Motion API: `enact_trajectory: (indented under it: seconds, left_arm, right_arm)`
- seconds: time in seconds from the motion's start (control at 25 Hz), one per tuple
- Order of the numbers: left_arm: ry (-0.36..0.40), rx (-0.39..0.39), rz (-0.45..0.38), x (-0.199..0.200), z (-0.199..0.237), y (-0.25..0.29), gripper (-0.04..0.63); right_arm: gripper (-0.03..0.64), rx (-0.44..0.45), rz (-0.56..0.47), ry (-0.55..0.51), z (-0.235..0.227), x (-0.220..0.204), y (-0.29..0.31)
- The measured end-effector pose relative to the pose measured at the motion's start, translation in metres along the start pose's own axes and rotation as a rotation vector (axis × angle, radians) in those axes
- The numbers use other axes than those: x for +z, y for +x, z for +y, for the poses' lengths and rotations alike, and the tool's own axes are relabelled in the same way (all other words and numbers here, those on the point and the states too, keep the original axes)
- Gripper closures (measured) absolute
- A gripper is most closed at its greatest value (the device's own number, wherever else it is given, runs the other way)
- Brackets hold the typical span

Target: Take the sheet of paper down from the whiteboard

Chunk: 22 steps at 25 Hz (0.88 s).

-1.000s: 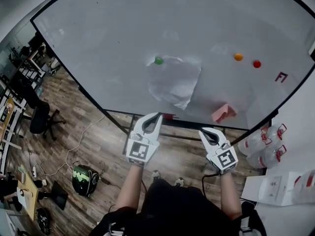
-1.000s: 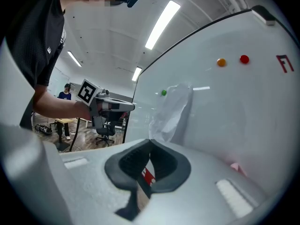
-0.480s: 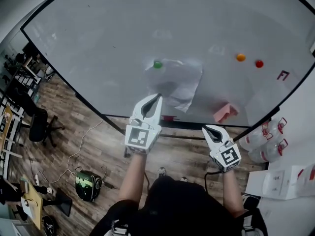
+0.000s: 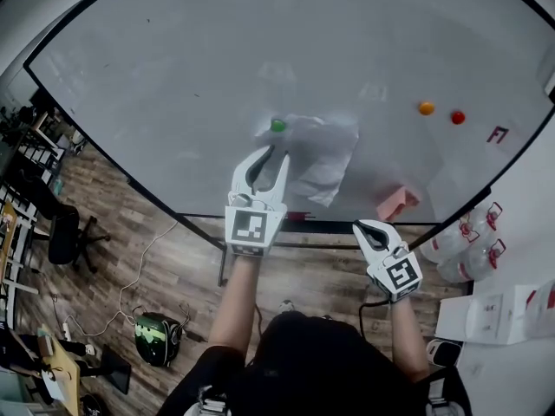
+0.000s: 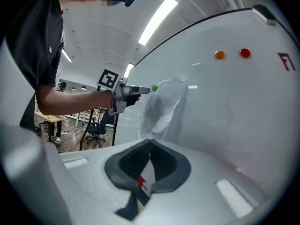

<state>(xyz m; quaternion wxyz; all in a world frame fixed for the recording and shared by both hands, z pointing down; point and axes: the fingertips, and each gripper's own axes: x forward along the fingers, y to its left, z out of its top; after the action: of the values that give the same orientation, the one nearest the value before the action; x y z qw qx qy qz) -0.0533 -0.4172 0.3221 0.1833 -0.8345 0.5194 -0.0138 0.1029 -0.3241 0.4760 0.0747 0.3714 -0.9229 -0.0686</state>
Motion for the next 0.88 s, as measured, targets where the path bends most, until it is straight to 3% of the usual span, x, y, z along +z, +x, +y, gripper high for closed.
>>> enact_trajectory:
  seconds: [0.36,0.56,0.88]
  left_arm:
    - [0.025,0.017,-0.009,0.009,0.010,0.021,0.432]
    - [0.012,0.035,-0.011,0.010,0.014,0.026,0.425]
    - [0.134,0.097,-0.012,0.021,0.021,0.028,0.411]
  right_arm:
    - [0.614,-0.055,0.026,0.005,-0.009,0.002,0.008]
    - [0.614,-0.033,0.023,0.014,-0.007,-0.006,0.008]
    - [0.614,-0.052,0.030,0.026,-0.011,-0.004,0.010]
